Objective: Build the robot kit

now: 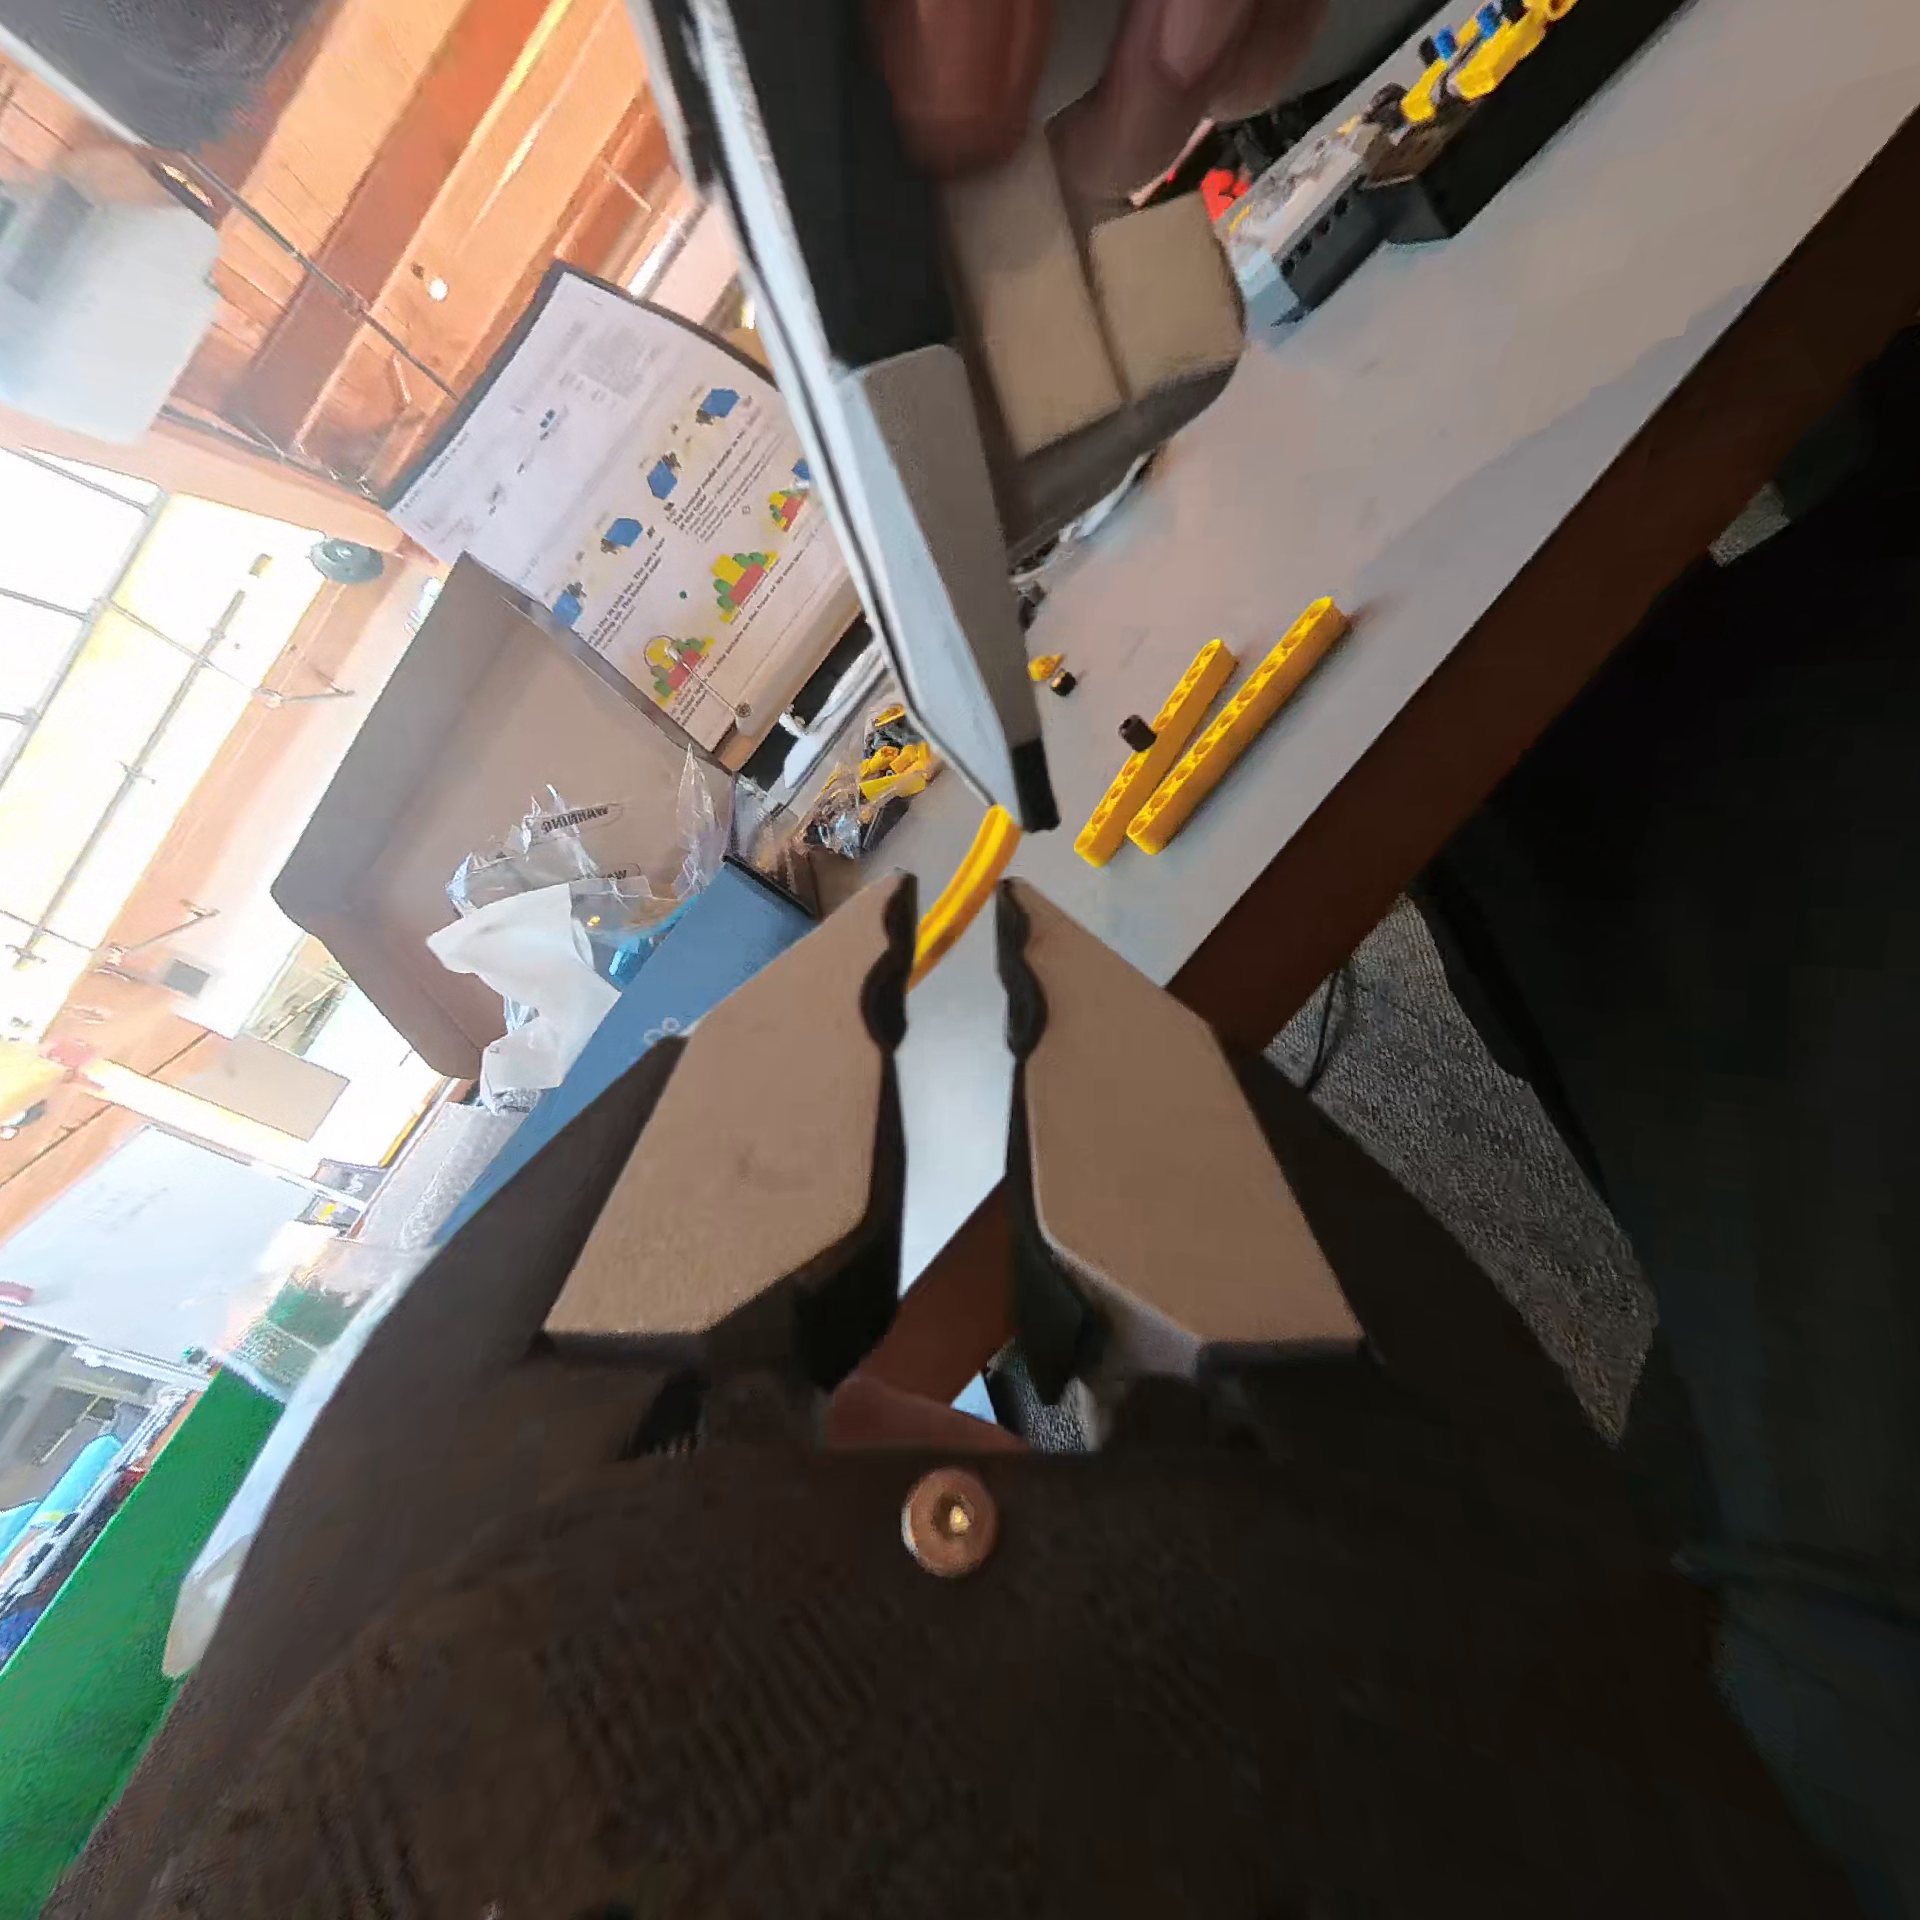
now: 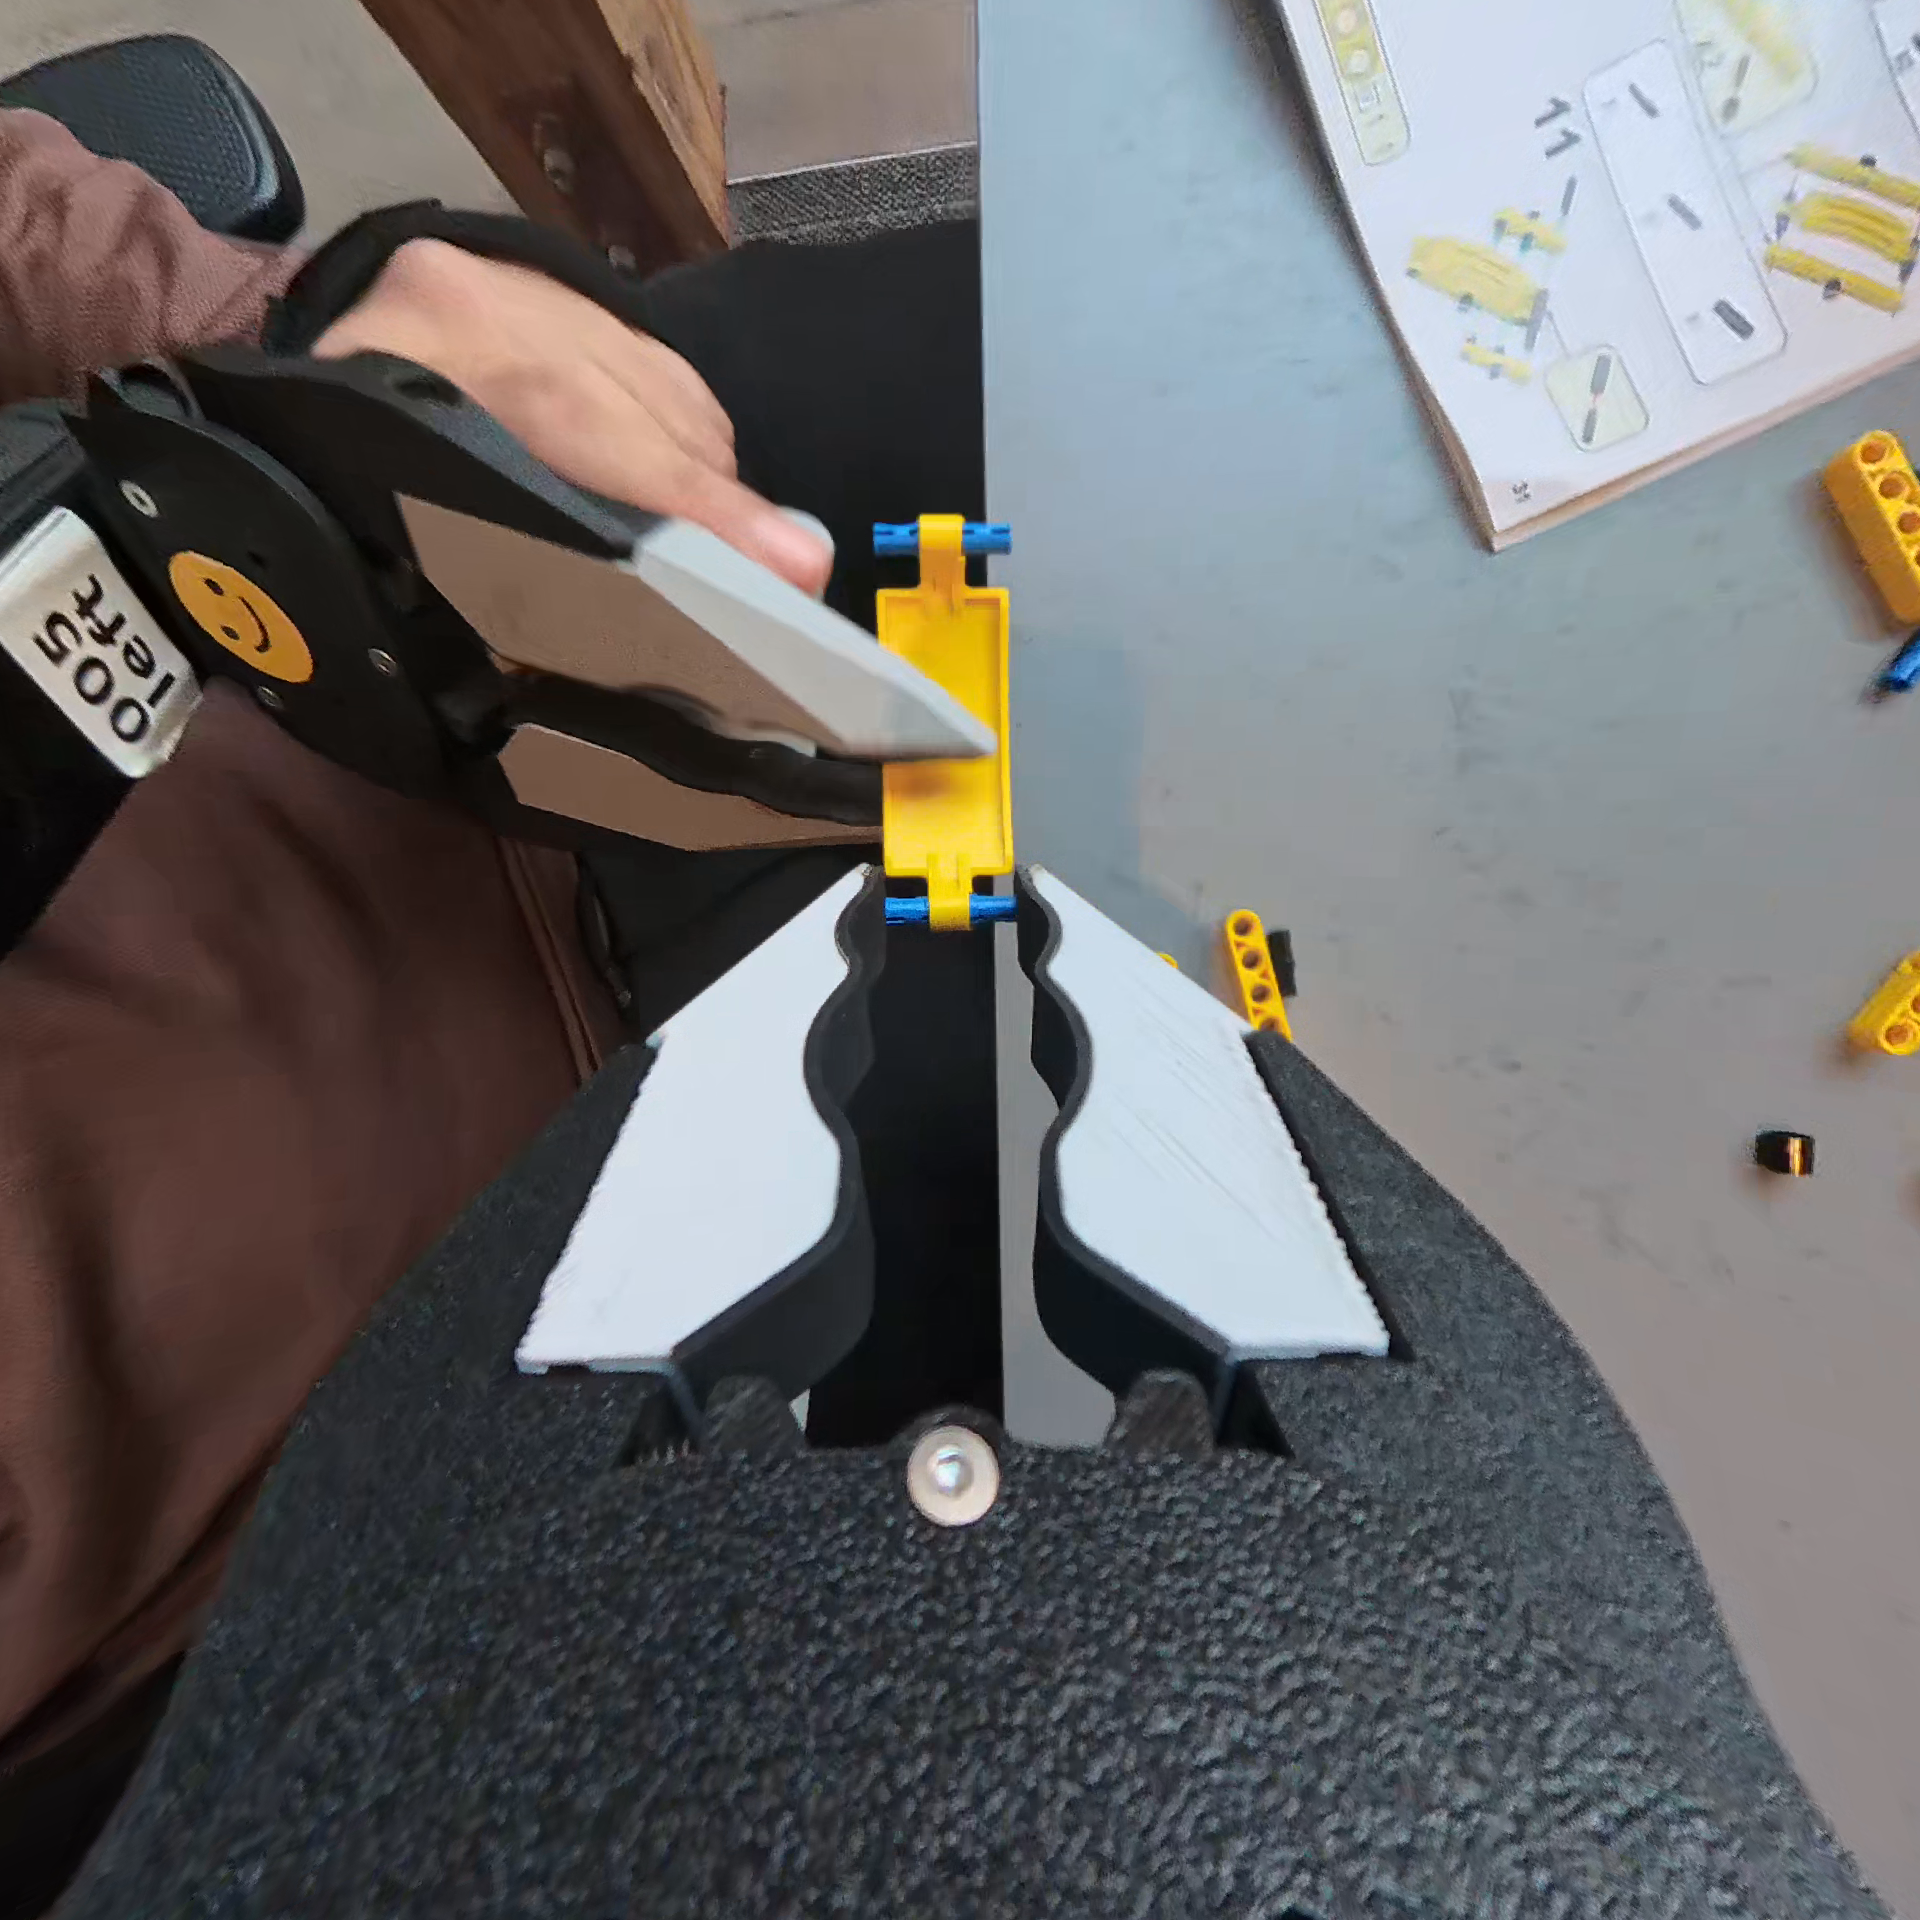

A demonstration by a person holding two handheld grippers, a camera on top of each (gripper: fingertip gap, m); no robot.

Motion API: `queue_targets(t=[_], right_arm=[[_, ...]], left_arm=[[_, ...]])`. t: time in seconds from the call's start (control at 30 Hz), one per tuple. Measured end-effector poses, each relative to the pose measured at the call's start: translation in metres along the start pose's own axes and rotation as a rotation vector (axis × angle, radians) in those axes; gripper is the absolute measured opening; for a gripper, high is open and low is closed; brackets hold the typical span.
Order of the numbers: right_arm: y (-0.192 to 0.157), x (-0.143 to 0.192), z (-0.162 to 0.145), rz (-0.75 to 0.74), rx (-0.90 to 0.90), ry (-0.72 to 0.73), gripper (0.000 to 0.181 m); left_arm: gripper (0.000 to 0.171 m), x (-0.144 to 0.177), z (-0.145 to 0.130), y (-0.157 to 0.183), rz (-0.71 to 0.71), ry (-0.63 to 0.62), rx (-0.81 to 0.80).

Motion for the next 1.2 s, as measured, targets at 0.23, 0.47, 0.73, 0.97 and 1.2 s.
queue_targets(t=[0.23, 0.47, 0.73, 0.97, 1.2], right_arm=[[0.003, 0.023, 0.025, -0.056, -0.004, 0.277, 0.040], [-0.001, 0.028, 0.034, 0.078, -0.100, 0.461, 0.045], [-0.016, -0.005, 0.048, 0.057, -0.062, 0.564, 0.026], [-0.020, -0.004, 0.049, 0.000, -0.022, 0.599, 0.025], [0.015, 0.051, 0.037, -0.201, 0.008, 0.604, 0.026]], left_arm=[[0.000, -0.001, -0.008, -0.020, -0.011, 0.003, 0.289], [0.000, 0.009, -0.029, -0.056, 0.113, 0.058, 0.662], [0.000, 0.009, -0.013, -0.042, 0.109, 0.076, 0.495], [0.000, 0.012, -0.013, -0.043, 0.101, 0.091, 0.538], [0.000, 0.009, -0.017, -0.039, 0.047, 0.083, 0.546]])
Point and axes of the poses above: each gripper's, where its closed fingertips meet, x back along the fingers, z out of its top, y = z × x across the jaws, the point moved 8 cm from there along x, back along the fingers, and after that the axes turned 10 degrees about -x, right-handed, at the moved point
